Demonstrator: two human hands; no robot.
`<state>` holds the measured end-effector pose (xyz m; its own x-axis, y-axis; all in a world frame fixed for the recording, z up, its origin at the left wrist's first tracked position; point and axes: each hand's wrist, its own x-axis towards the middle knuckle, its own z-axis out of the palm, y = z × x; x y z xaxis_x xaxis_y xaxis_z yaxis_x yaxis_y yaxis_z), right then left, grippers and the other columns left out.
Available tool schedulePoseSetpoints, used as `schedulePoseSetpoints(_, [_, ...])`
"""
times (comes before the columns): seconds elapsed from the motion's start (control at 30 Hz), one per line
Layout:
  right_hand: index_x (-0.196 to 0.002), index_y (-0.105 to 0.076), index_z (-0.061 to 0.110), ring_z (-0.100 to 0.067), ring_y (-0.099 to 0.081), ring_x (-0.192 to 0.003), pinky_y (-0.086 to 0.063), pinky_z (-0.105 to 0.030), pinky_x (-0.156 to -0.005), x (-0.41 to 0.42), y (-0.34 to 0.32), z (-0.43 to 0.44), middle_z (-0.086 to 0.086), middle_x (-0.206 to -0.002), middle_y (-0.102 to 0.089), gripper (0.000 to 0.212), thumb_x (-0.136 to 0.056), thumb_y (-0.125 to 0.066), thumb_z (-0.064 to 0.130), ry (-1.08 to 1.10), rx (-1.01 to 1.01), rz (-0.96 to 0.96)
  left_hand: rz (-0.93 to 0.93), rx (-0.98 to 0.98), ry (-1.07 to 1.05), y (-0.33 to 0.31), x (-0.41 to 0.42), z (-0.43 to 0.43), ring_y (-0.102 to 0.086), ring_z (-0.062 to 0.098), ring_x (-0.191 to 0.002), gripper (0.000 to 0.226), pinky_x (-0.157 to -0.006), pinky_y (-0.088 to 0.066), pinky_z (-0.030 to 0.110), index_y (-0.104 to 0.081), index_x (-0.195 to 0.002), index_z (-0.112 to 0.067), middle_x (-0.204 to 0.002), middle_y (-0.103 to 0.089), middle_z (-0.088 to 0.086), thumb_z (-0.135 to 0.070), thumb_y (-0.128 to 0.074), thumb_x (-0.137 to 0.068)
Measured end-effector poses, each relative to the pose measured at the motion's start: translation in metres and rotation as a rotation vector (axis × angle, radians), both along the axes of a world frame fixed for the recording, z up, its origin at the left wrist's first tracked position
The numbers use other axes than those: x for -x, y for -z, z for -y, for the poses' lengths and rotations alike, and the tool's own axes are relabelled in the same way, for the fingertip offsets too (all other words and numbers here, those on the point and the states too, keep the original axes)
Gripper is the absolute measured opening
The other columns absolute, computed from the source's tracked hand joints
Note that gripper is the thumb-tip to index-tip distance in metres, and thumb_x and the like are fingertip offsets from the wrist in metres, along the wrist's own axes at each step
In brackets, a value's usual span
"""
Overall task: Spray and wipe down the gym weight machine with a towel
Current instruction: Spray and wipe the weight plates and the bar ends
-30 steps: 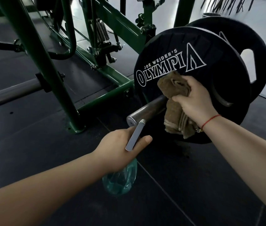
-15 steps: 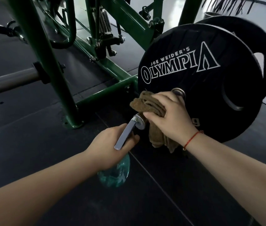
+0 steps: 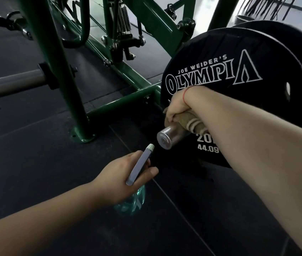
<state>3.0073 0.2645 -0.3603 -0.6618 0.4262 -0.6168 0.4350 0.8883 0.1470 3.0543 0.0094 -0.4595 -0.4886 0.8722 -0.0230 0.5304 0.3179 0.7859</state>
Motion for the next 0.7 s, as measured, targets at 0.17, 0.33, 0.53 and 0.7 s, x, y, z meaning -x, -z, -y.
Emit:
schedulePoseSetpoints(0.17, [-0.112, -0.073, 0.008, -0.027, -0.066, -0.078, -0.056, -0.033, -0.076, 0.015, 0.009, 0.011, -0.013, -0.105, -0.073, 0.042, -0.08, -0.067, 0.035, 0.025, 0.074, 0.231, 0.015, -0.014, -0.025, -0.001, 0.003, 0.005, -0.057, 0.012, -0.07, 0.029, -0.065, -0.05, 0.031, -0.054, -0.092, -0.028, -0.079, -0.058, -0.007, -0.056, -0.055, -0.095])
schedulePoseSetpoints(0.33, [-0.081, -0.071, 0.015, -0.024, -0.065, -0.075, -0.055, -0.033, -0.068, -0.004, 0.002, 0.023, -0.007, -0.088, -0.07, 0.03, -0.072, -0.074, 0.043, -0.001, 0.125, -0.073, 0.008, -0.03, -0.048, 0.001, 0.006, 0.003, -0.057, 0.013, -0.07, 0.026, -0.064, -0.048, 0.03, -0.054, -0.092, -0.026, -0.08, -0.059, -0.006, -0.051, -0.057, -0.097])
schedulePoseSetpoints(0.53, [-0.074, -0.064, 0.024, -0.016, -0.058, -0.076, -0.041, -0.031, -0.066, -0.06, 0.008, 0.035, 0.007, -0.077, -0.063, 0.031, -0.081, -0.063, 0.054, 0.014, 0.099, -0.605, 0.105, -0.109, -0.091, 0.005, 0.011, -0.006, -0.058, 0.017, -0.067, 0.035, -0.065, -0.052, 0.041, -0.056, -0.09, -0.022, -0.077, -0.06, -0.002, -0.056, -0.055, -0.094])
schedulePoseSetpoints(0.7, [-0.064, -0.049, 0.027, -0.02, -0.055, -0.08, -0.047, -0.037, -0.072, -0.089, 0.046, 0.005, 0.01, -0.078, -0.053, 0.018, -0.075, -0.058, 0.039, 0.239, 0.201, -1.231, 0.144, -0.171, -0.094, 0.004, 0.011, -0.015, -0.054, 0.016, -0.063, 0.041, -0.063, -0.05, 0.044, -0.055, -0.087, -0.02, -0.073, -0.055, -0.003, -0.061, -0.05, -0.089])
